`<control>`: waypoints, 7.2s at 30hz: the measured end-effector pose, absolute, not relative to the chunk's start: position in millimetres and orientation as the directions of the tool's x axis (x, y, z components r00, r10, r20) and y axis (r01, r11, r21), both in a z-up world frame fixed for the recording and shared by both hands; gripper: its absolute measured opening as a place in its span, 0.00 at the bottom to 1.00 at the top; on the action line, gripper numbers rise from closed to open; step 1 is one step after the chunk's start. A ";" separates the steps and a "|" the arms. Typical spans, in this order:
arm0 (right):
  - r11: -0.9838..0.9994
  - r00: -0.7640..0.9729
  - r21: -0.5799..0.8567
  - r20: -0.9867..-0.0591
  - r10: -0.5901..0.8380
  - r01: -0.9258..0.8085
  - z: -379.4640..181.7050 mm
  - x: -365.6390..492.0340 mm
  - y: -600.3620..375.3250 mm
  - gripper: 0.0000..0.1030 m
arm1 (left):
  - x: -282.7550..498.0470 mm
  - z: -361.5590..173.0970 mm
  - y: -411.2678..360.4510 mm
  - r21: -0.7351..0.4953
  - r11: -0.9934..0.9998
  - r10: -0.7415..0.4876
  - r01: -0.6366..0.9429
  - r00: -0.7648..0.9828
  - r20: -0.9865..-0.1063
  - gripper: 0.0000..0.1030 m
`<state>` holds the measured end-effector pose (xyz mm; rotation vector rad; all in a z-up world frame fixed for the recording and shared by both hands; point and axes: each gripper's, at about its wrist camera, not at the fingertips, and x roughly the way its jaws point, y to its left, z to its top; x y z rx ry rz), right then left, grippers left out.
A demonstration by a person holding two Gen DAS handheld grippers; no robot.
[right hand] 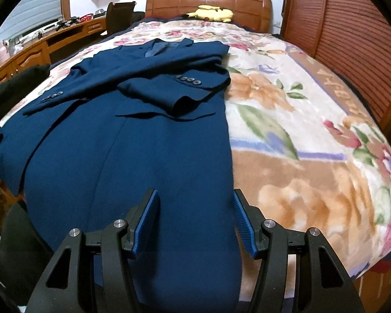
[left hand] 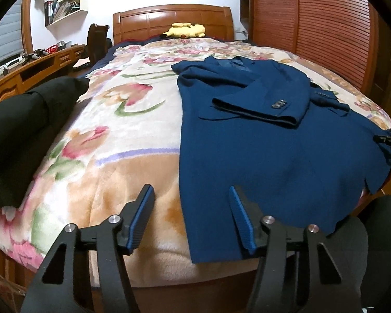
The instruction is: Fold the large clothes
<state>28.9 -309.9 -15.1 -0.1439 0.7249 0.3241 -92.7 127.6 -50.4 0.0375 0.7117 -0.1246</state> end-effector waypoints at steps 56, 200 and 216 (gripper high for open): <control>0.885 0.888 -0.104 -0.136 0.440 -0.454 192.6 -132.8 -307.2 0.05 | -145.9 219.4 120.8 -0.022 0.981 -0.193 0.192 0.971 -0.140 0.03; 0.924 0.686 0.012 -0.666 0.293 -0.383 17.9 100.0 -239.1 0.15 | 30.8 -11.8 74.0 -0.004 0.963 -0.202 0.268 0.715 -0.669 0.11; 0.874 0.691 -0.005 -0.614 0.381 -0.486 40.4 -28.7 -269.5 0.15 | -74.4 17.8 90.7 -0.021 0.946 -0.257 0.323 0.711 -0.655 0.14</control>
